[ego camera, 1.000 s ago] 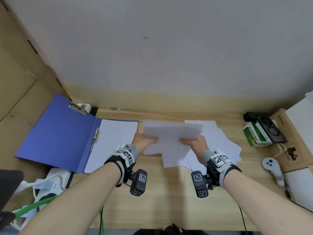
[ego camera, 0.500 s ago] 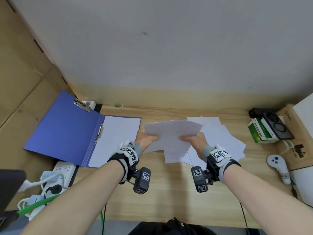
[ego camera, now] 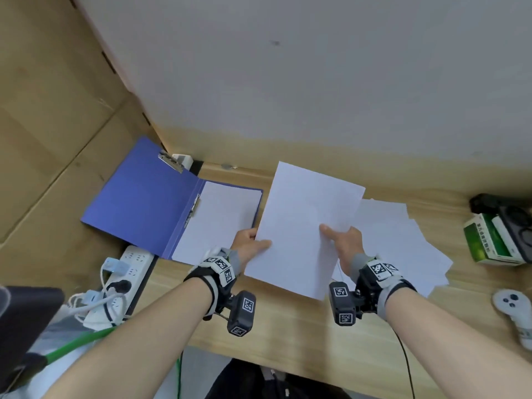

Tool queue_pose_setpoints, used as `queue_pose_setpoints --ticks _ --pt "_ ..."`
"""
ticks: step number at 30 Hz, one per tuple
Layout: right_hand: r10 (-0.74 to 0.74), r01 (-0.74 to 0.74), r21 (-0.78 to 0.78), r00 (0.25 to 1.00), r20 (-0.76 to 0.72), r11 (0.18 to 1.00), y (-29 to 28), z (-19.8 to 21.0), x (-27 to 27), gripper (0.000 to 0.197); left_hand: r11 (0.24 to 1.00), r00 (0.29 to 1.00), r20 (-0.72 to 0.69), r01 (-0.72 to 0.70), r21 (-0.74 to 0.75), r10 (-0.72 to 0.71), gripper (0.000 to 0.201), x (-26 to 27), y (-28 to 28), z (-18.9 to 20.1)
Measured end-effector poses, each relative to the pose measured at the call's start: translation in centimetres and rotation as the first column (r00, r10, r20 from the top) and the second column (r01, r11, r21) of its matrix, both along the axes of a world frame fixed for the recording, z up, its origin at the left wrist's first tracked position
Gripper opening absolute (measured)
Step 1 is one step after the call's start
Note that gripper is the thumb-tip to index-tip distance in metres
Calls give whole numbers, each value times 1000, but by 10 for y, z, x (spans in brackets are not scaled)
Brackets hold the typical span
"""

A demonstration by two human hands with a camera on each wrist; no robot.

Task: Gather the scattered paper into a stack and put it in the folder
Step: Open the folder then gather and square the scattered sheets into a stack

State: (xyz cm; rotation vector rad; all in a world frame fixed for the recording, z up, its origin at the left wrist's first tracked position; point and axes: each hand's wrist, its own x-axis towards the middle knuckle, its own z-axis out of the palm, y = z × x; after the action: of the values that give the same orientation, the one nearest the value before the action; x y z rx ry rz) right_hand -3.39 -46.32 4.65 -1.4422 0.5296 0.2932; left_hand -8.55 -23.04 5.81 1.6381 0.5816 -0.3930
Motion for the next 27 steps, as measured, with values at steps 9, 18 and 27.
queue_pose_setpoints --ticks 9,18,27 --pt "111 -119 -106 991 -81 987 74 -28 11 12 965 989 -144 28 261 11 10 -7 87 -53" --pt "123 -168 -237 973 -196 957 183 -87 17 12 764 944 -258 321 560 -207 27 15 194 -104" --pt "131 -191 -332 972 -196 923 248 -111 57 17 637 891 -369 449 627 -264 19 32 248 -121"
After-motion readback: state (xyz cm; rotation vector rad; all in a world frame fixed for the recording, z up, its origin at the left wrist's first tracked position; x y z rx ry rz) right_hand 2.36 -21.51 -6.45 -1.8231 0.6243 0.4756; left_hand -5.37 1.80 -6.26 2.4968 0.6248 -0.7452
